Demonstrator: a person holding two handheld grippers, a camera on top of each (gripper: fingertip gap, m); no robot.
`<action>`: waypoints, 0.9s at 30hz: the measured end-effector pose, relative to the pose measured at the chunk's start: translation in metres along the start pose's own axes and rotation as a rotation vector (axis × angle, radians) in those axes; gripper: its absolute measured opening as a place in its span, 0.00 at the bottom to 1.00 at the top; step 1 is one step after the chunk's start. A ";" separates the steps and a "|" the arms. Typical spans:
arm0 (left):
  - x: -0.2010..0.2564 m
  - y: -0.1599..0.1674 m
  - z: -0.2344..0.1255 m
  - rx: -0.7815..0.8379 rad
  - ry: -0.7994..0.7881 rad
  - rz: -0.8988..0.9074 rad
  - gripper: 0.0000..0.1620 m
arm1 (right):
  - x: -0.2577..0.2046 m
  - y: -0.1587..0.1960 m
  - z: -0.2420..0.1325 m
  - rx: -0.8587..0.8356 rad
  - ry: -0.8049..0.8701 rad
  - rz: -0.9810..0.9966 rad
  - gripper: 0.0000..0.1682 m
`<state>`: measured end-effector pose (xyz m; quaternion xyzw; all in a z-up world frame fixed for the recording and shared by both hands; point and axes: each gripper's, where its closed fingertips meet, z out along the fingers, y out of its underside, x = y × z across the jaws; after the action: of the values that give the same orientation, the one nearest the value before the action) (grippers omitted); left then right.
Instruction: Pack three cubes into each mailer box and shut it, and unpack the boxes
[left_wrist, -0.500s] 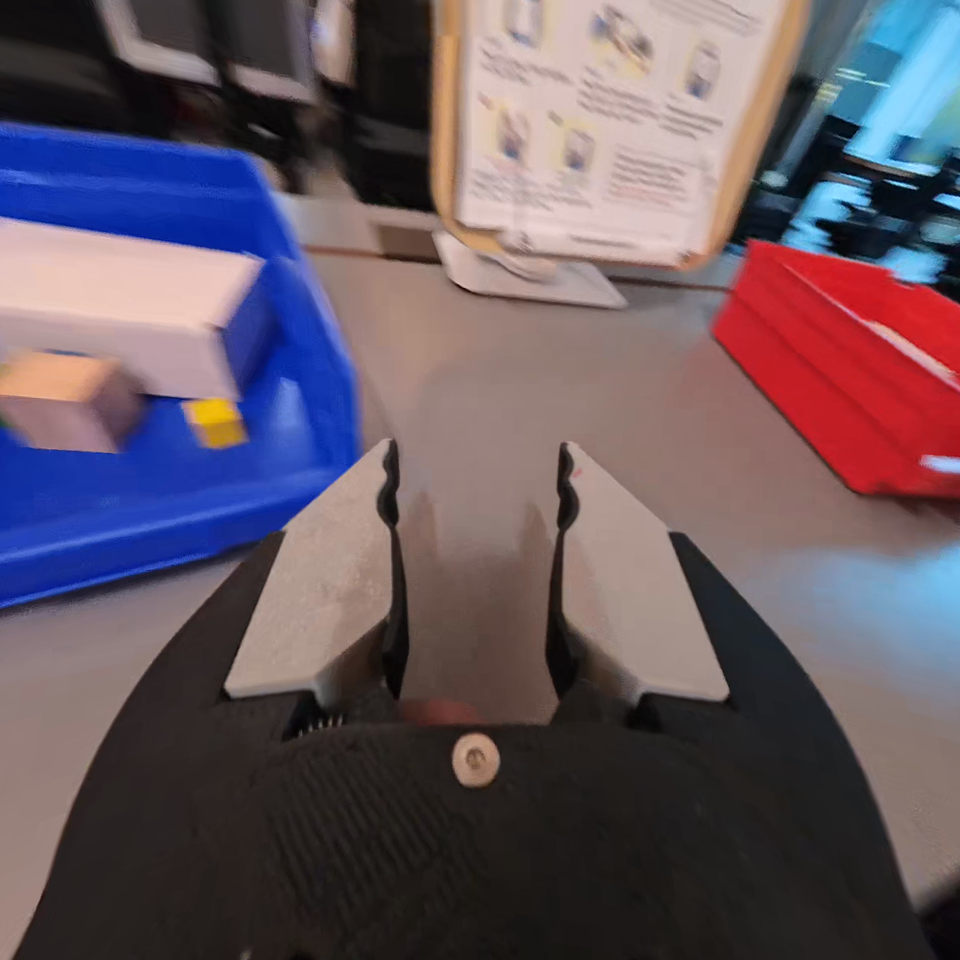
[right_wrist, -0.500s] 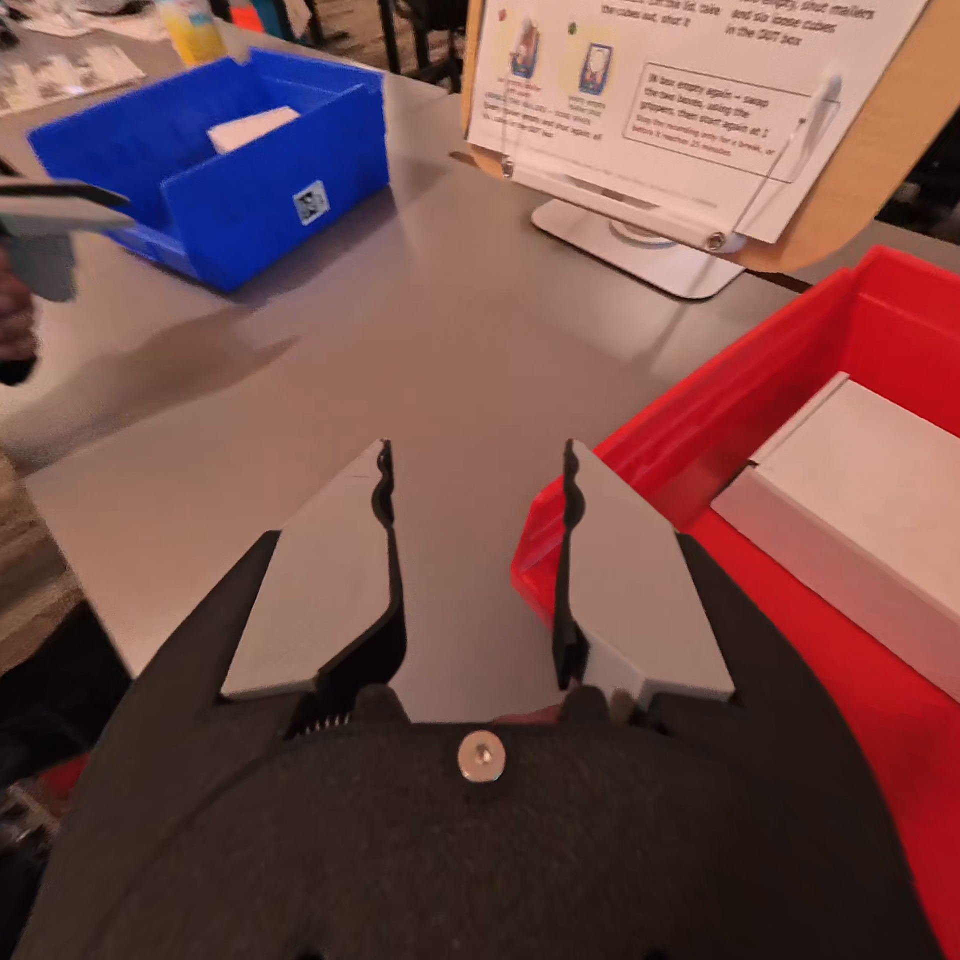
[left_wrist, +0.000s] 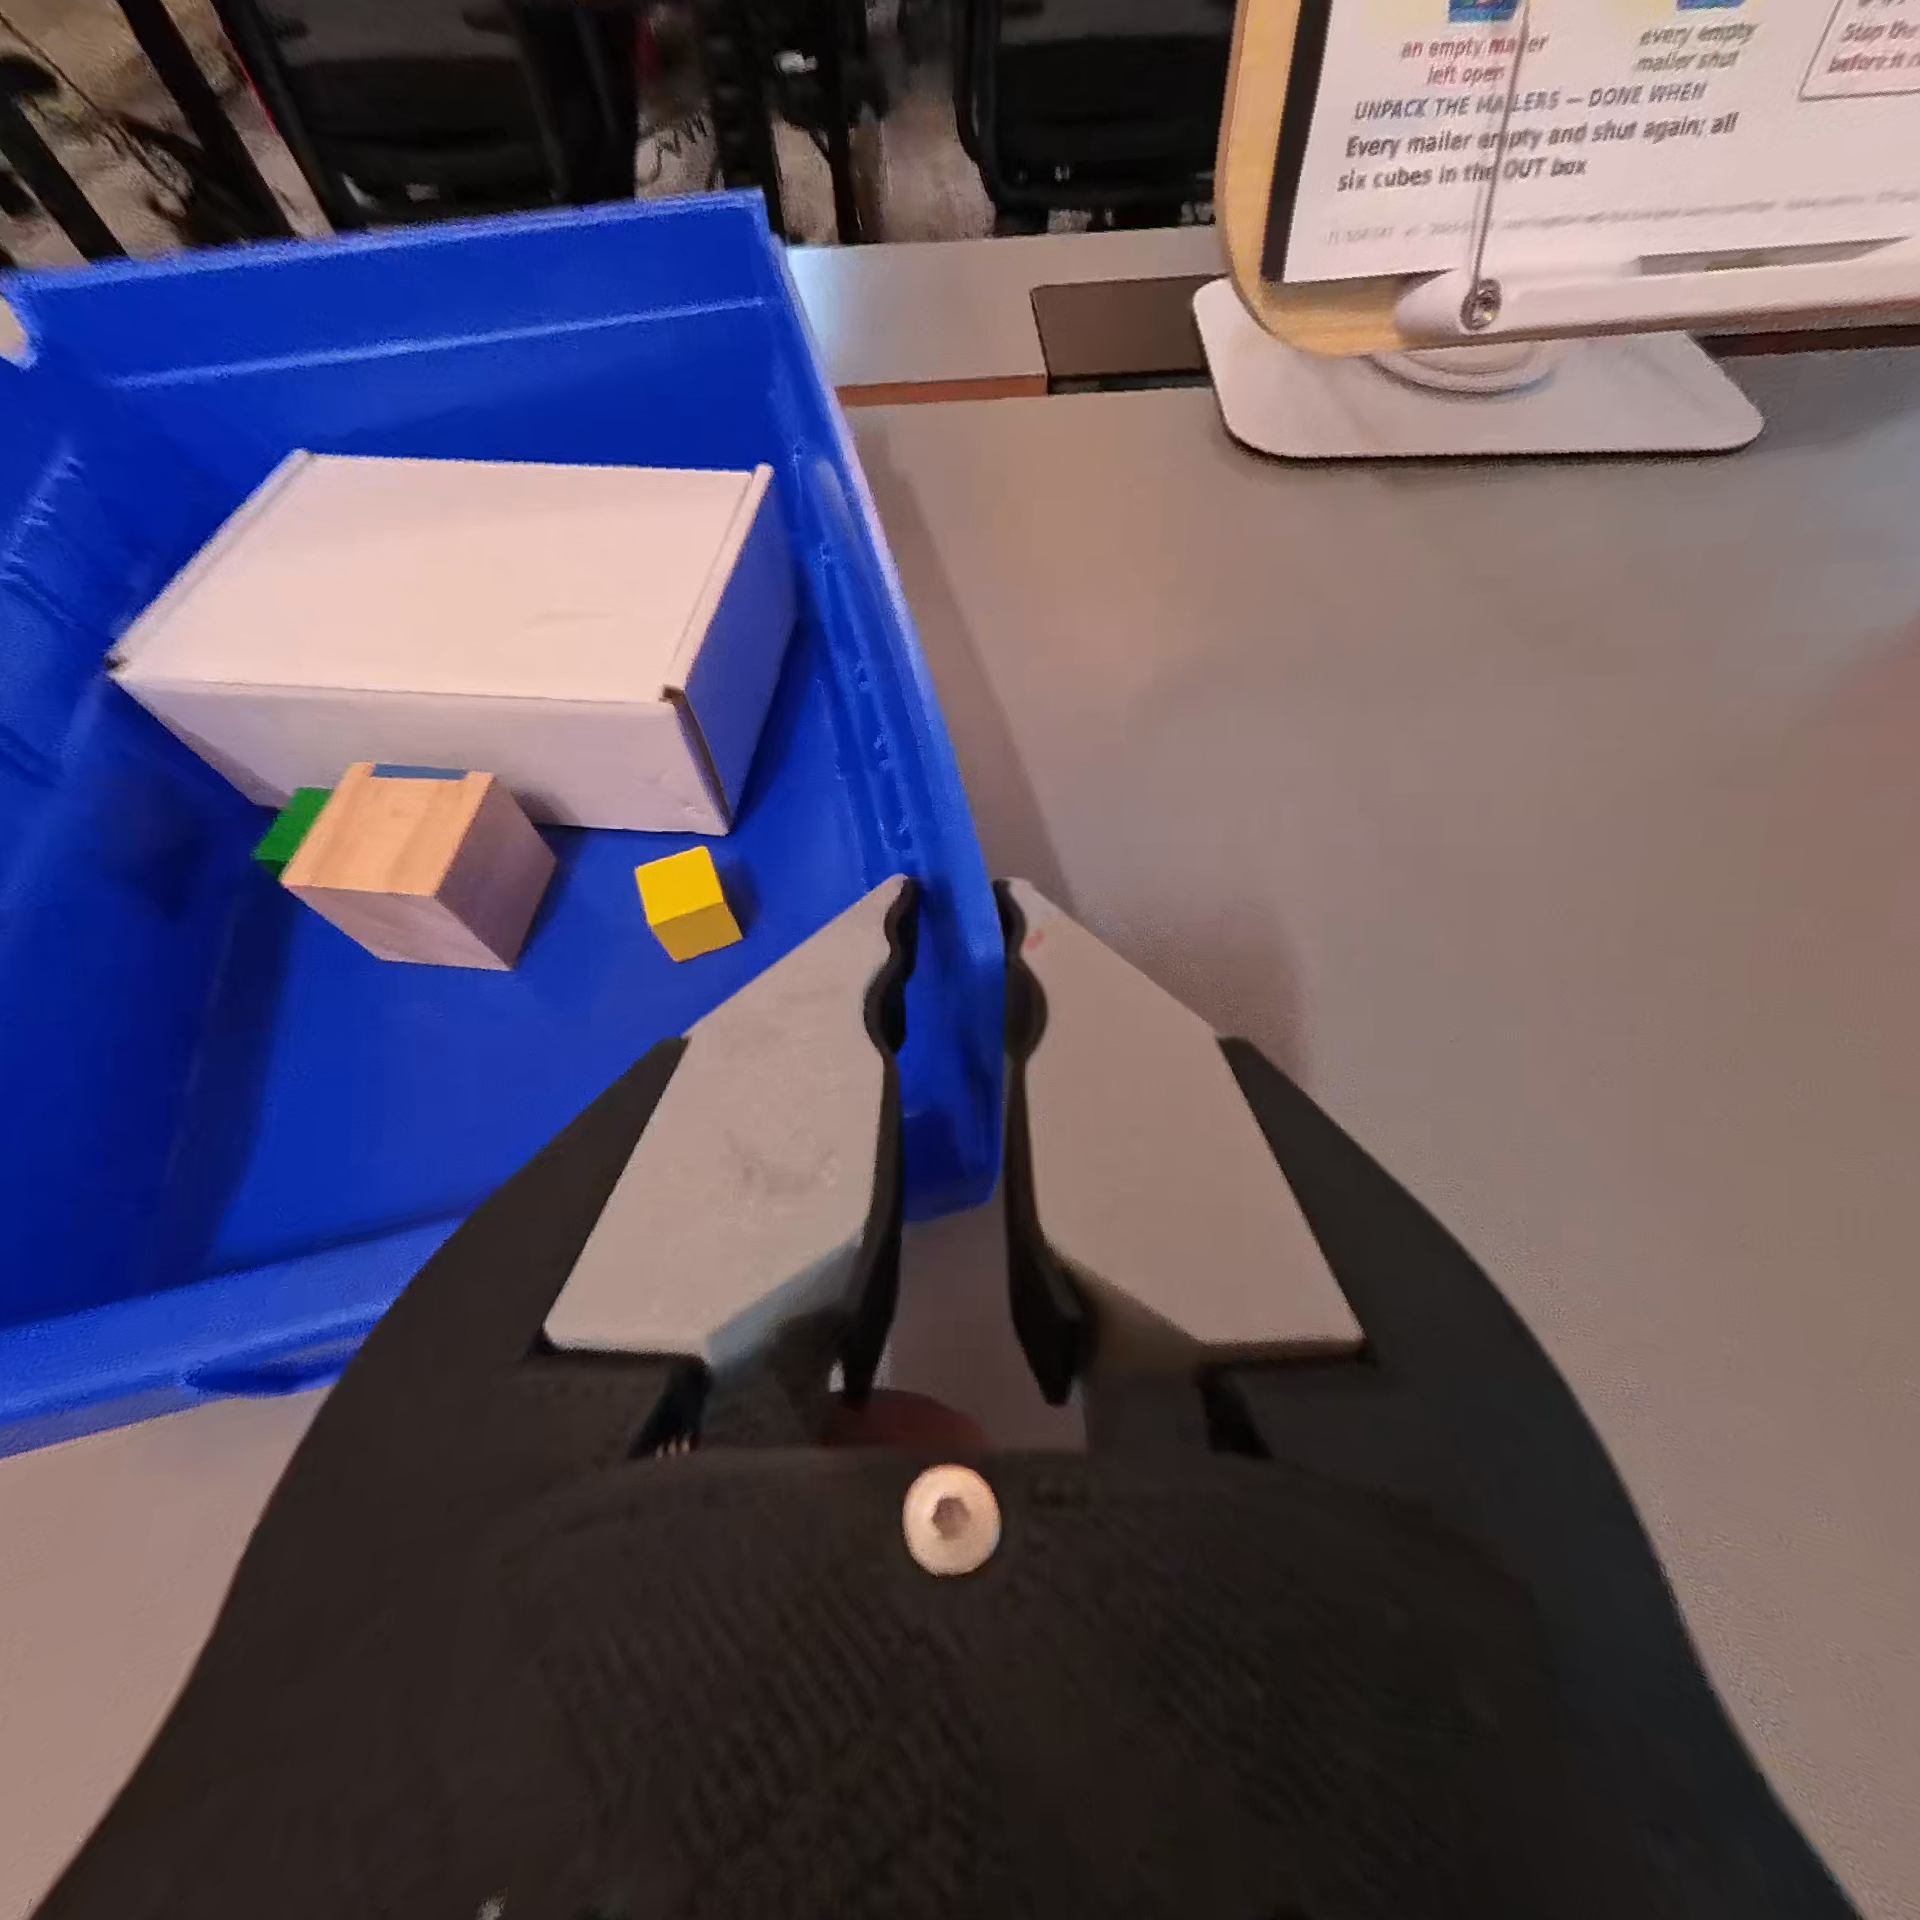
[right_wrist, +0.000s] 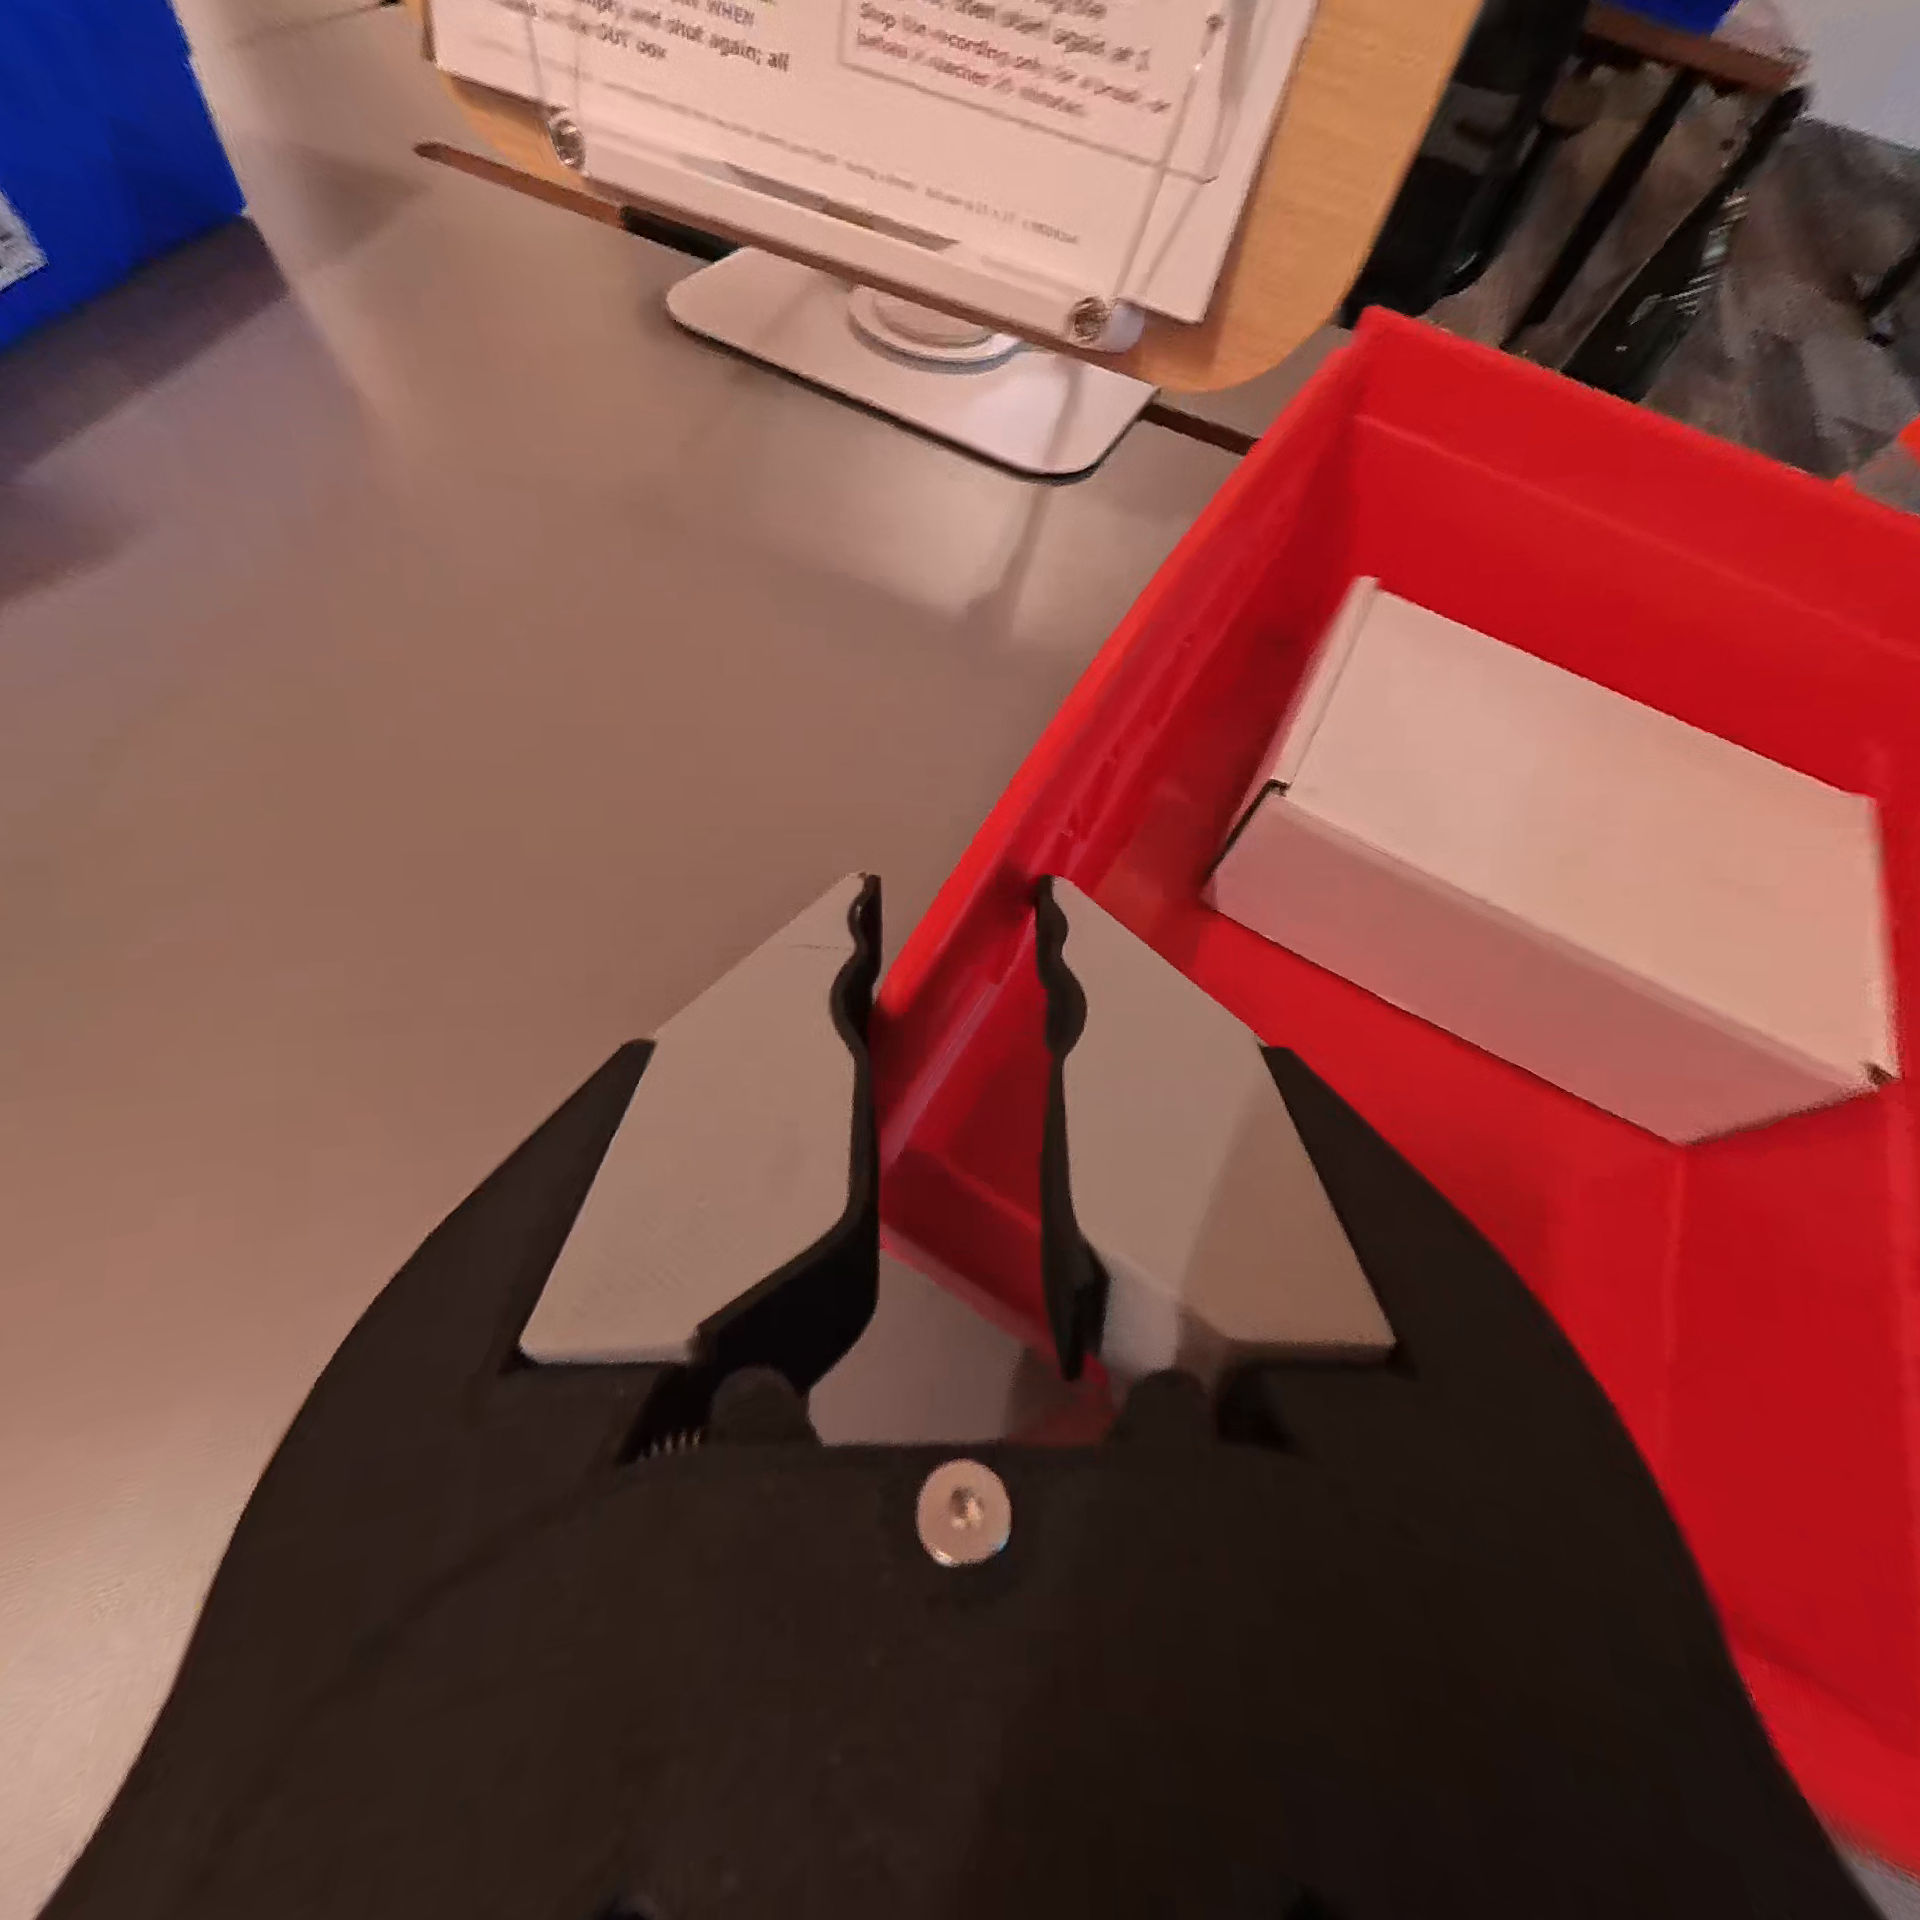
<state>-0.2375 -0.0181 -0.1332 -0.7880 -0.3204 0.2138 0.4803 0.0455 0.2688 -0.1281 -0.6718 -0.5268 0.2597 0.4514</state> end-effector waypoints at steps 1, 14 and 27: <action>-0.001 0.000 -0.001 -0.004 -0.010 0.016 0.06 | 0.008 0.000 -0.004 0.011 0.041 -0.004 0.13; 0.013 0.013 -0.034 0.072 -0.051 0.092 0.00 | 0.054 0.020 -0.028 -0.025 0.346 -0.060 0.02; 0.037 0.000 -0.065 0.152 0.211 -0.098 0.16 | 0.046 -0.017 -0.055 0.165 0.348 -0.048 0.18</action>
<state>-0.1696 -0.0324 -0.1052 -0.7510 -0.2891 0.1298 0.5793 0.0973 0.2943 -0.0818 -0.6545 -0.4337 0.1711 0.5953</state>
